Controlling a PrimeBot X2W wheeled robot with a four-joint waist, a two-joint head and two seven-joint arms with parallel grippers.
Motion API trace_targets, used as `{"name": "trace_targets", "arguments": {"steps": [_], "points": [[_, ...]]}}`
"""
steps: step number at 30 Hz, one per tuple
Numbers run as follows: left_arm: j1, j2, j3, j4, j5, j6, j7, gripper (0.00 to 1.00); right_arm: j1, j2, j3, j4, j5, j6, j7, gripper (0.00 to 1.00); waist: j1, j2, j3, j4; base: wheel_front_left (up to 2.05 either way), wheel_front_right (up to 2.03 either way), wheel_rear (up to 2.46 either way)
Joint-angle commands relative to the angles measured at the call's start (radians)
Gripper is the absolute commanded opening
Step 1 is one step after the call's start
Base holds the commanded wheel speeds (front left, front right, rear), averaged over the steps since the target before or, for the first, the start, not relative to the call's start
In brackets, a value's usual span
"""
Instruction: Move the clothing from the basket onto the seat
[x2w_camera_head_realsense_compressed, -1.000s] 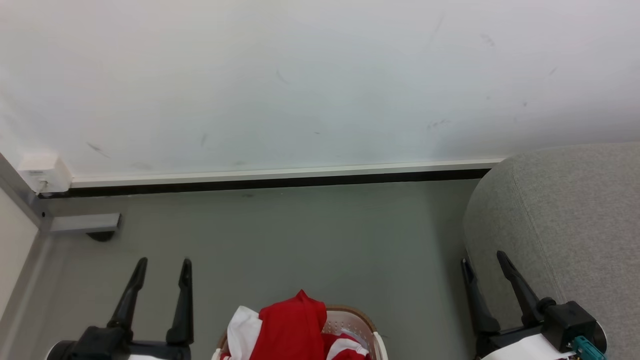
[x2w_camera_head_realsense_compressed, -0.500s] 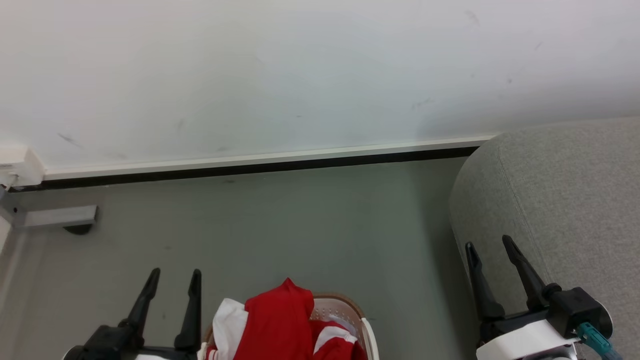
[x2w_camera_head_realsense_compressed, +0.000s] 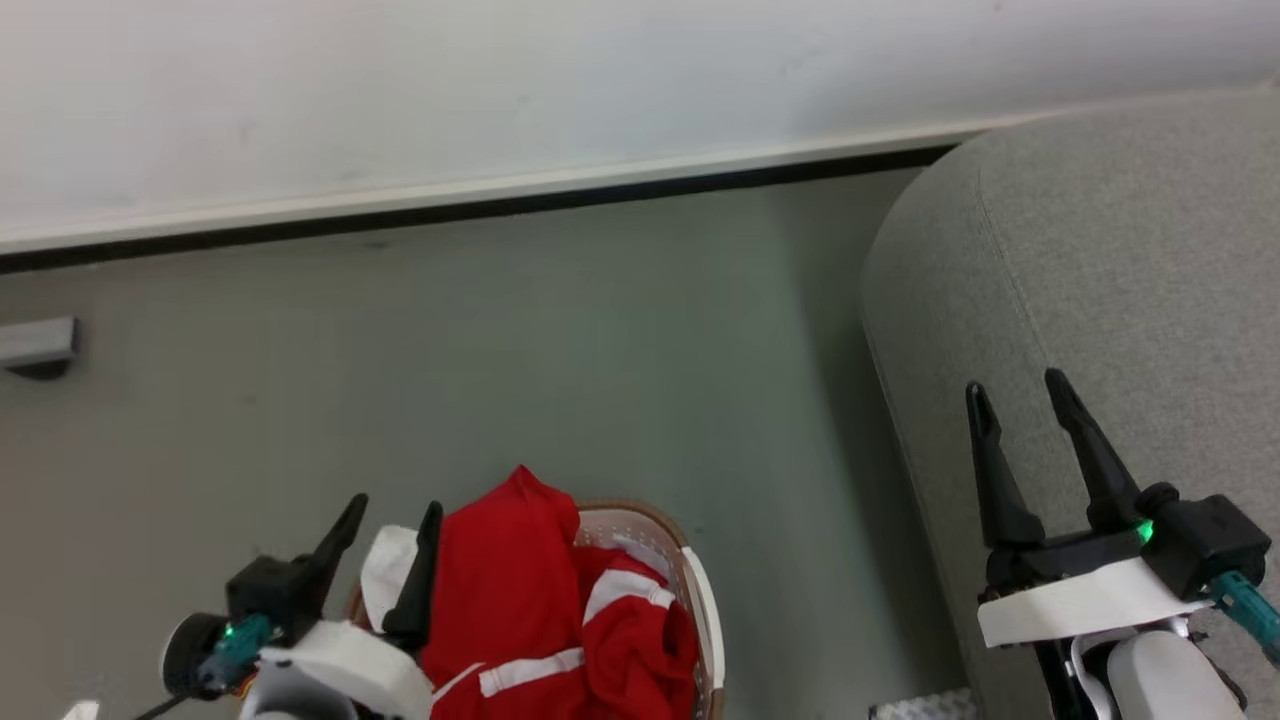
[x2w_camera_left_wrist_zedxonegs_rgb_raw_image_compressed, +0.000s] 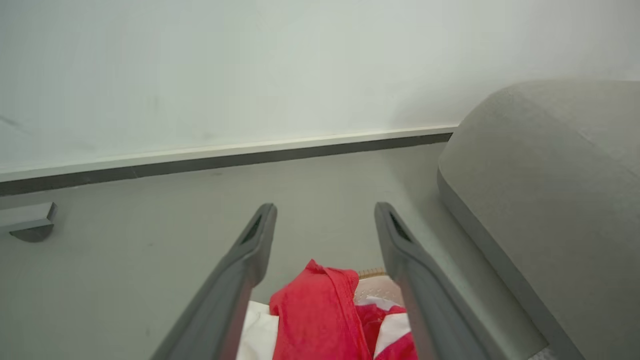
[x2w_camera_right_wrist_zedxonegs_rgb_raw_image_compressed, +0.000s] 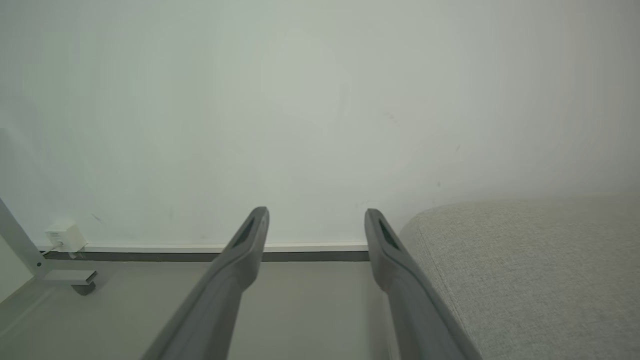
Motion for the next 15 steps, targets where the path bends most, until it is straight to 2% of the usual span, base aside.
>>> {"name": "trace_targets", "arguments": {"steps": [1, 7, 15], "points": [[-0.030, 0.013, -0.021, 0.023, -0.022, -0.001, 0.016, 1.00, -0.023, 0.002, -0.010, -0.010, -0.001, -0.002, 0.001, 1.00, -0.0002, 0.0000, 0.075, -0.028, 0.00, 0.00, 0.00], [-0.161, 0.079, -0.209, 0.146, -0.079, -0.001, 0.070, 1.00, -0.068, 0.008, -0.022, -0.040, -0.003, -0.002, 0.001, 1.00, -0.0002, 0.0000, 0.191, -0.050, 0.00, 0.00, 0.00], [-0.296, 0.137, -0.503, 0.302, -0.180, -0.001, 0.134, 1.00, -0.121, 0.010, -0.075, -0.085, 0.000, -0.002, 0.001, 1.00, -0.0002, 0.0000, 0.275, -0.080, 0.00, 0.00, 0.00]]}}
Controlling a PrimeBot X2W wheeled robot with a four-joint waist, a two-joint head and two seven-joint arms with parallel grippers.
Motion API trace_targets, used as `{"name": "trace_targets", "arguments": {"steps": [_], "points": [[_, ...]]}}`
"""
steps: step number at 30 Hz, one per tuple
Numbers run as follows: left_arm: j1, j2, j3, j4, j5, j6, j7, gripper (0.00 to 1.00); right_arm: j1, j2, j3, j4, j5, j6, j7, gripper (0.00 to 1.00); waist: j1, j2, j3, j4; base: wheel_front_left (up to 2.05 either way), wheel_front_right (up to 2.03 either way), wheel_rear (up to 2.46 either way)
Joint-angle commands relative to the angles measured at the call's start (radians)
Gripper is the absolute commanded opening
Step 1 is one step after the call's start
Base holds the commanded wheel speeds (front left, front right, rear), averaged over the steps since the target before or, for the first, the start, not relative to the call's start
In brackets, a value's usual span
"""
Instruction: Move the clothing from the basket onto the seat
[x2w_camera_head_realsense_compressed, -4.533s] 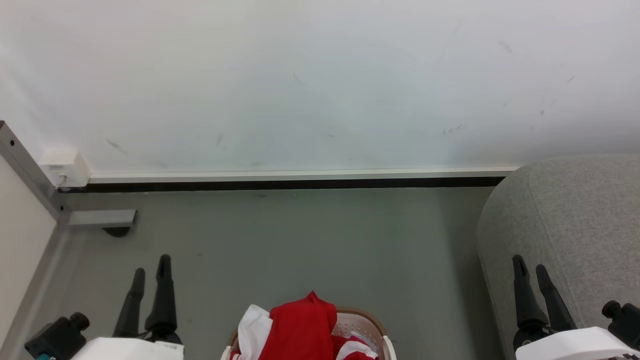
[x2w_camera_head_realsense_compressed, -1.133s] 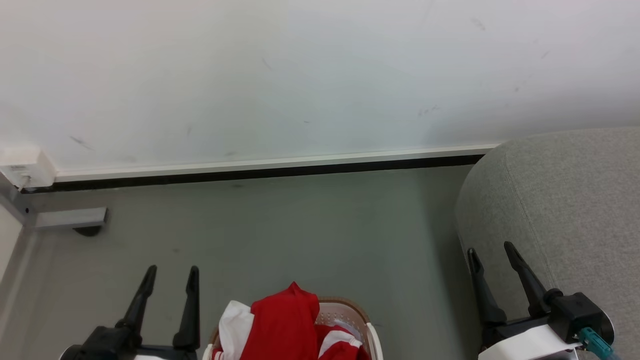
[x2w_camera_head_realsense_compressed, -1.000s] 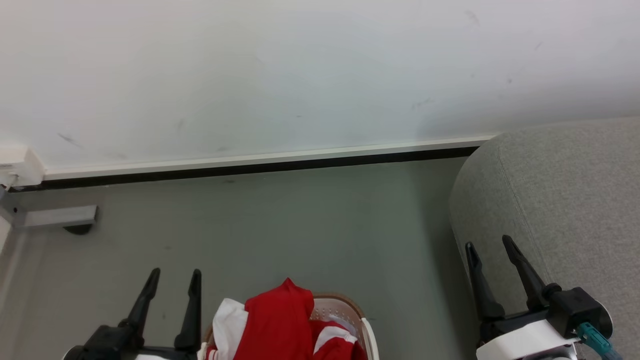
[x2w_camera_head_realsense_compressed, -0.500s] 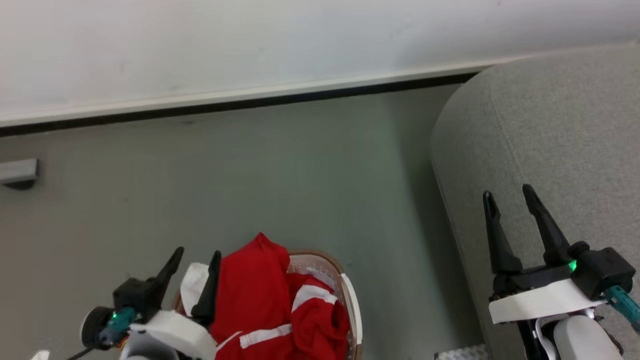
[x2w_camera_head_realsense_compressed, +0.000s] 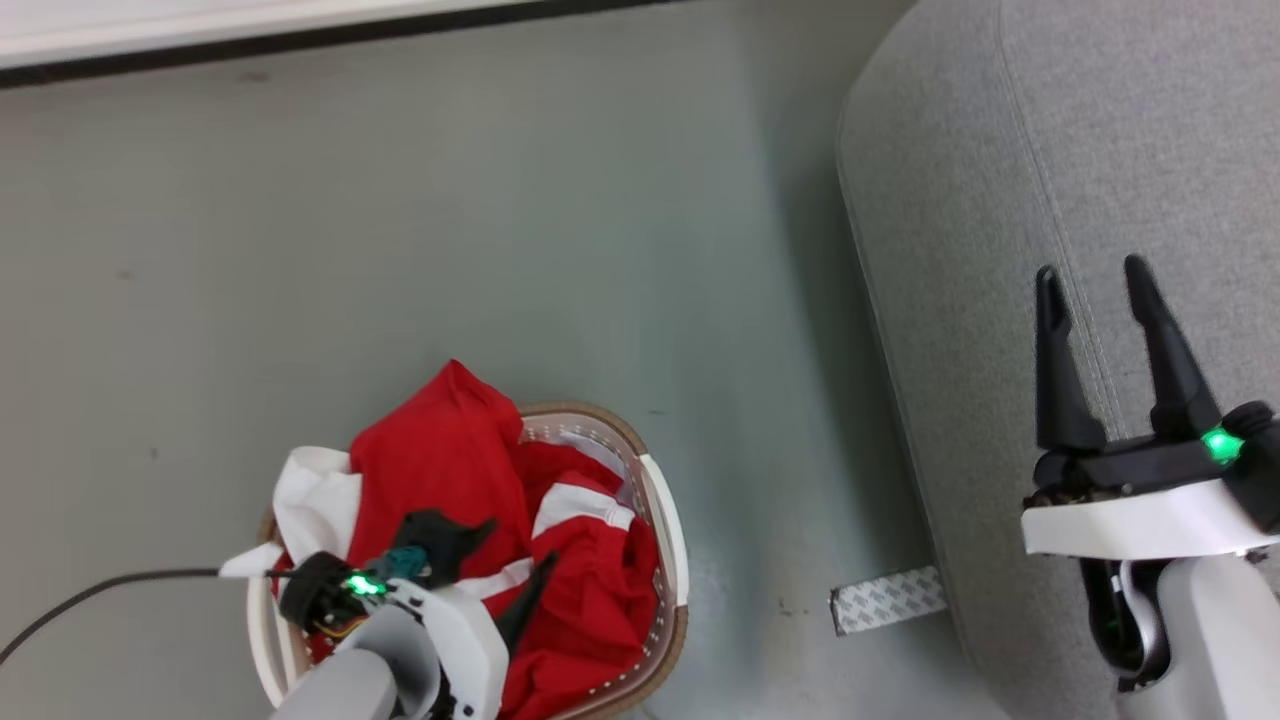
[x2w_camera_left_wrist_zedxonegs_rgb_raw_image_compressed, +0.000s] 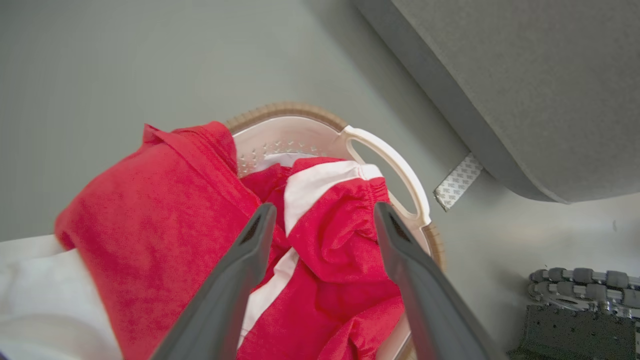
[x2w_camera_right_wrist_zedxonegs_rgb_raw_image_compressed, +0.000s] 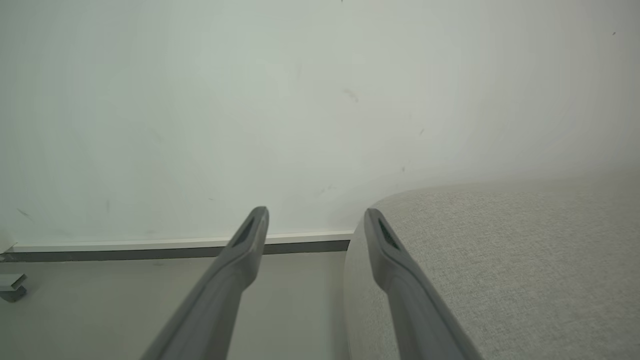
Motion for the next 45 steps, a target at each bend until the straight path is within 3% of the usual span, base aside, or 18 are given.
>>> {"name": "trace_targets", "arguments": {"steps": [1, 10, 25, 38, 44, 45], "points": [[-0.027, 0.018, -0.045, 0.023, -0.030, 0.002, 0.016, 1.00, -0.020, -0.004, -0.012, -0.012, 0.001, -0.002, 0.001, 1.00, -0.0002, -0.0001, 0.034, -0.022, 0.00, 0.00, 0.00], [-0.176, 0.064, -0.286, 0.173, -0.170, 0.002, 0.120, 1.00, -0.047, 0.002, -0.049, -0.071, 0.003, -0.002, 0.001, 1.00, -0.0002, -0.0001, 0.143, -0.060, 0.00, 0.00, 0.00], [-0.334, 0.079, -0.545, 0.348, -0.237, 0.002, 0.155, 1.00, -0.073, 0.016, -0.020, -0.111, 0.051, -0.002, 0.001, 1.00, -0.0002, -0.0001, 0.310, -0.113, 0.00, 0.00, 0.00], [-0.411, 0.046, -0.626, 0.498, -0.291, 0.002, 0.215, 1.00, -0.094, 0.015, 0.004, -0.130, 0.089, -0.002, 0.001, 1.00, -0.0002, -0.0001, 0.377, -0.127, 0.00, 0.00, 0.00], [-0.430, 0.037, -0.641, 0.527, -0.312, 0.002, 0.184, 1.00, -0.105, 0.015, 0.009, -0.138, 0.104, -0.002, 0.001, 1.00, -0.0002, -0.0001, 0.387, -0.127, 0.00, 0.00, 0.00], [-0.430, 0.037, -0.643, 0.529, -0.314, 0.002, 0.179, 0.91, -0.106, 0.015, 0.009, -0.137, 0.105, -0.002, 0.001, 1.00, -0.0002, -0.0001, 0.386, -0.128, 0.00, 0.00, 0.00]]}}
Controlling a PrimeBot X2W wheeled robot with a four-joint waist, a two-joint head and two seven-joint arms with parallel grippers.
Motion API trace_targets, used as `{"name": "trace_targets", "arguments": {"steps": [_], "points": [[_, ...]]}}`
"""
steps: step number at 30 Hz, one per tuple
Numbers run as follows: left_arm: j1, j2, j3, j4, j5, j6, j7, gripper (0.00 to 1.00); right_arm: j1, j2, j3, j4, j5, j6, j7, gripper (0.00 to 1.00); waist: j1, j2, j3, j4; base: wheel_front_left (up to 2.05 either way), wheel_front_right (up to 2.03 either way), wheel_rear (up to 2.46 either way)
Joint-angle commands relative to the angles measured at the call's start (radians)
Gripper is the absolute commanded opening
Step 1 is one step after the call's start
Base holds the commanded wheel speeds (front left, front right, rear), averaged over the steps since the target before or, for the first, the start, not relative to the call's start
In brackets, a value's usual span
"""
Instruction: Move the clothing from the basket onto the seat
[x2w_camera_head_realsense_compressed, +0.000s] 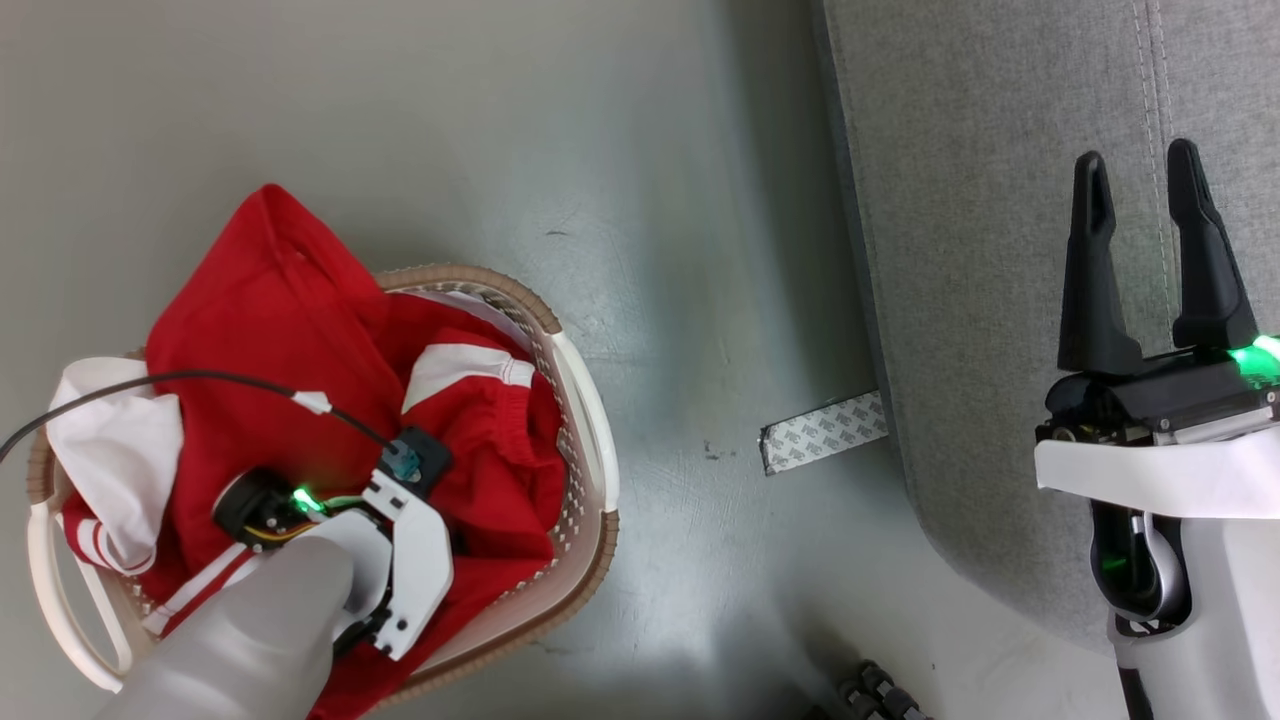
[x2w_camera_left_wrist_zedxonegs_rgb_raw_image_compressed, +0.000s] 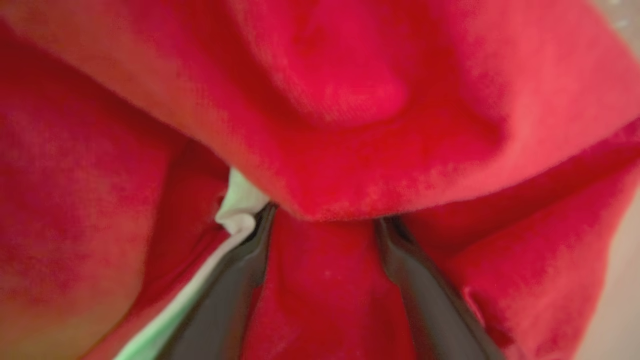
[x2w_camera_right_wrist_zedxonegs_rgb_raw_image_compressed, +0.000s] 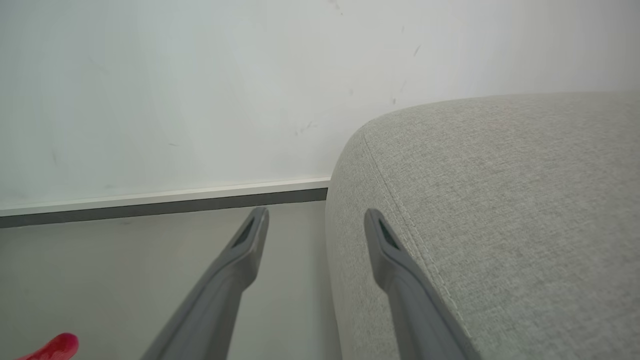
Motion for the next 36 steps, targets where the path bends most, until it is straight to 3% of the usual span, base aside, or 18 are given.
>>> {"name": "trace_targets", "arguments": {"steps": [1, 2, 11, 24, 31, 36], "points": [[0.004, 0.010, -0.008, 0.016, -0.010, 0.002, -0.007, 0.34, -0.014, 0.001, -0.001, 0.000, 0.010, -0.002, 0.000, 1.00, -0.0001, 0.0000, -0.005, -0.002, 0.00, 0.00, 0.00], [0.006, 0.012, -0.011, 0.018, -0.015, 0.002, -0.013, 0.00, -0.016, 0.001, -0.001, 0.002, 0.012, -0.002, 0.000, 1.00, -0.0001, 0.0000, -0.010, -0.003, 0.00, 0.00, 0.00], [0.038, -0.020, -0.023, 0.016, -0.047, 0.002, -0.106, 0.00, -0.007, 0.001, 0.004, 0.015, 0.011, -0.002, 0.000, 1.00, -0.0001, 0.0000, -0.115, 0.019, 0.00, 0.00, 0.00], [0.206, -0.105, 0.003, -0.031, -0.187, 0.002, -0.293, 0.00, 0.071, -0.001, 0.007, 0.088, -0.042, -0.002, 0.000, 1.00, -0.0001, 0.0000, -0.500, 0.125, 0.00, 0.00, 0.00], [0.287, -0.149, 0.024, -0.079, -0.238, 0.002, -0.352, 0.00, 0.163, -0.013, -0.005, 0.123, -0.019, -0.002, 0.000, 1.00, -0.0001, 0.0000, -0.685, 0.216, 0.00, 0.00, 0.00], [0.320, -0.147, 0.074, -0.150, -0.268, 0.002, -0.368, 0.00, 0.206, -0.021, 0.006, 0.132, 0.022, -0.002, 0.000, 1.00, -0.0001, 0.0000, -0.768, 0.277, 0.00, 0.00, 0.00]]}}
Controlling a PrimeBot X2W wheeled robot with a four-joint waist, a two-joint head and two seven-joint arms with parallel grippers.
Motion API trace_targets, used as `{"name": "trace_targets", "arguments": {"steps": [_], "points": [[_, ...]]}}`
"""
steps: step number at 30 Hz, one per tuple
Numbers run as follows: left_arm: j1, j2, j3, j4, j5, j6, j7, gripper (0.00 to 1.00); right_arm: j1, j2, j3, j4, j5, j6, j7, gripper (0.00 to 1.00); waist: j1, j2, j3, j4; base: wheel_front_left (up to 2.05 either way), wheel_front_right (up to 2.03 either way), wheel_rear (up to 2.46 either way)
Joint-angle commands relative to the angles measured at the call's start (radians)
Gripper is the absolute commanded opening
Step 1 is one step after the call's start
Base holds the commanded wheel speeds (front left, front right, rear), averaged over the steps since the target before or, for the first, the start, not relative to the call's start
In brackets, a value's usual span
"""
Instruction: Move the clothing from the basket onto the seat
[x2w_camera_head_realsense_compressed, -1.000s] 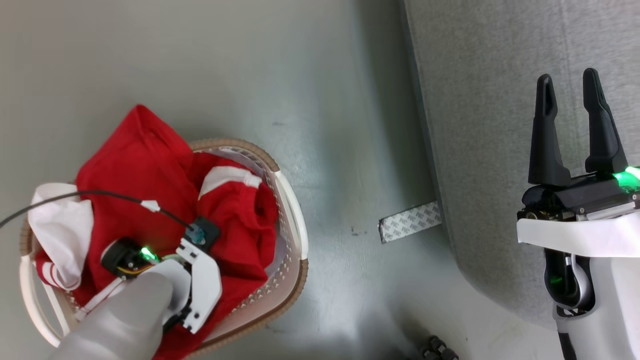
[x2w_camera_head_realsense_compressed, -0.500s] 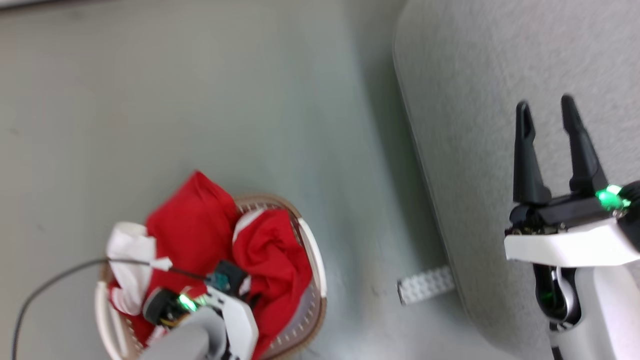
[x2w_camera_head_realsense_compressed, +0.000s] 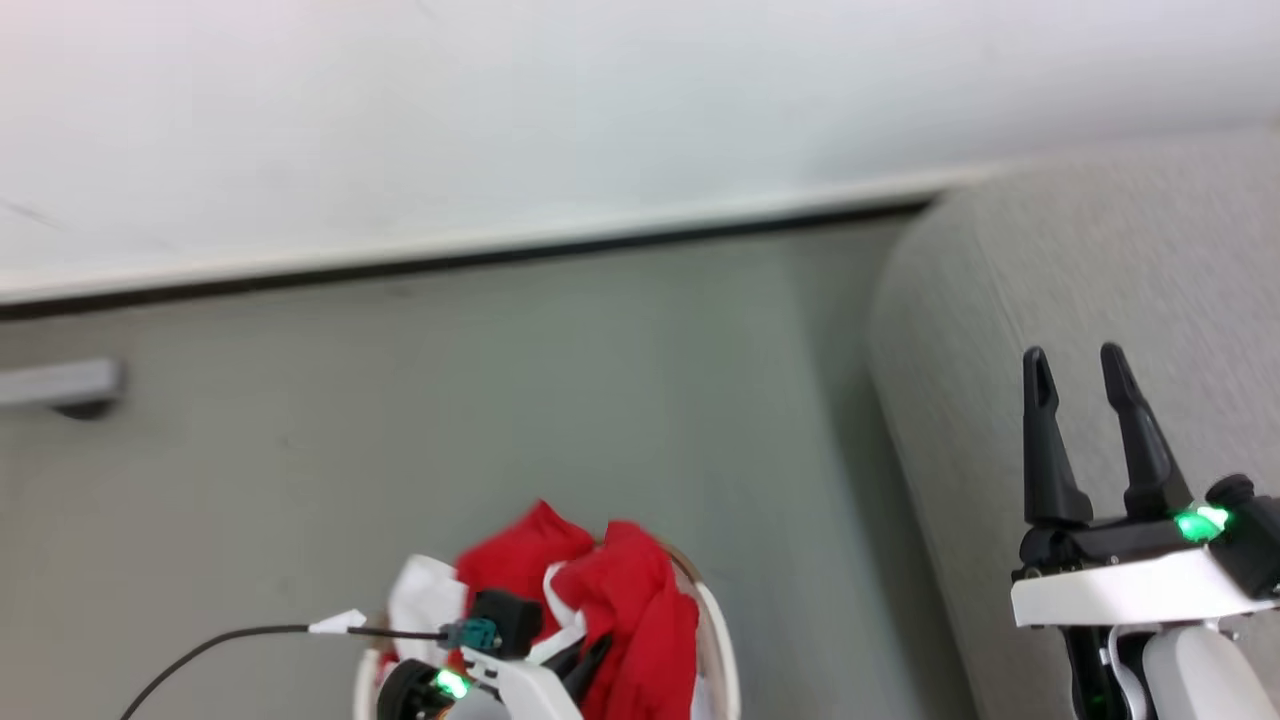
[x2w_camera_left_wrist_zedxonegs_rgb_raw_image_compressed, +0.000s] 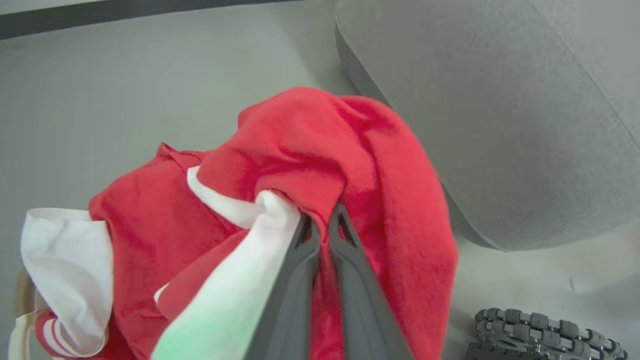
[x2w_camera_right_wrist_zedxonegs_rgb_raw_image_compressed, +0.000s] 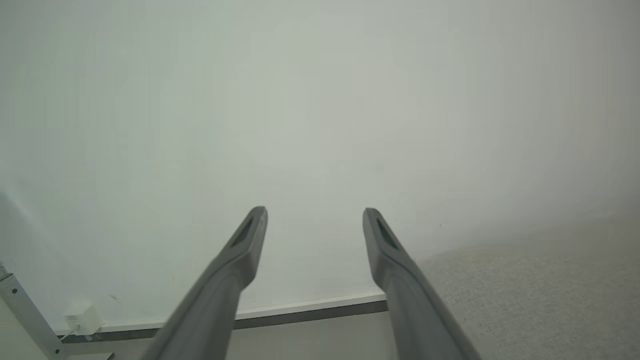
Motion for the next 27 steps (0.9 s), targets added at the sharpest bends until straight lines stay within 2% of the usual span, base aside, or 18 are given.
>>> {"name": "trace_targets", "arguments": {"steps": [1, 6, 13, 20, 27], "points": [[0.020, 0.006, 0.018, -0.023, -0.013, 0.002, -0.007, 0.00, 0.021, -0.004, 0.004, 0.002, 0.022, -0.002, 0.001, 1.00, 0.0004, -0.0001, -0.098, 0.093, 0.00, 0.00, 0.00], [0.034, 0.030, 0.108, -0.168, 0.009, 0.025, -0.006, 0.00, 0.061, -0.007, 0.015, 0.015, 0.045, -0.002, 0.001, 1.00, 0.0004, -0.0001, -0.150, 0.142, 0.00, 0.00, 0.00], [0.057, 0.094, 0.224, -0.421, 0.060, 0.095, -0.006, 0.00, 0.103, -0.022, 0.037, 0.030, 0.044, -0.002, 0.001, 1.00, 0.0004, -0.0001, -0.197, 0.177, 0.00, 0.00, 0.00], [0.020, 0.171, 0.298, -0.644, 0.068, 0.171, 0.008, 0.00, 0.117, -0.014, 0.072, 0.037, 0.077, -0.002, 0.001, 1.00, 0.0004, -0.0001, -0.221, 0.187, 0.00, 0.00, 0.00], [-0.015, 0.223, 0.343, -0.776, 0.060, 0.223, 0.043, 0.00, 0.125, -0.013, 0.105, 0.045, 0.080, -0.002, 0.001, 1.00, 0.0004, -0.0001, -0.234, 0.185, 0.00, 0.00, 0.00]]}}
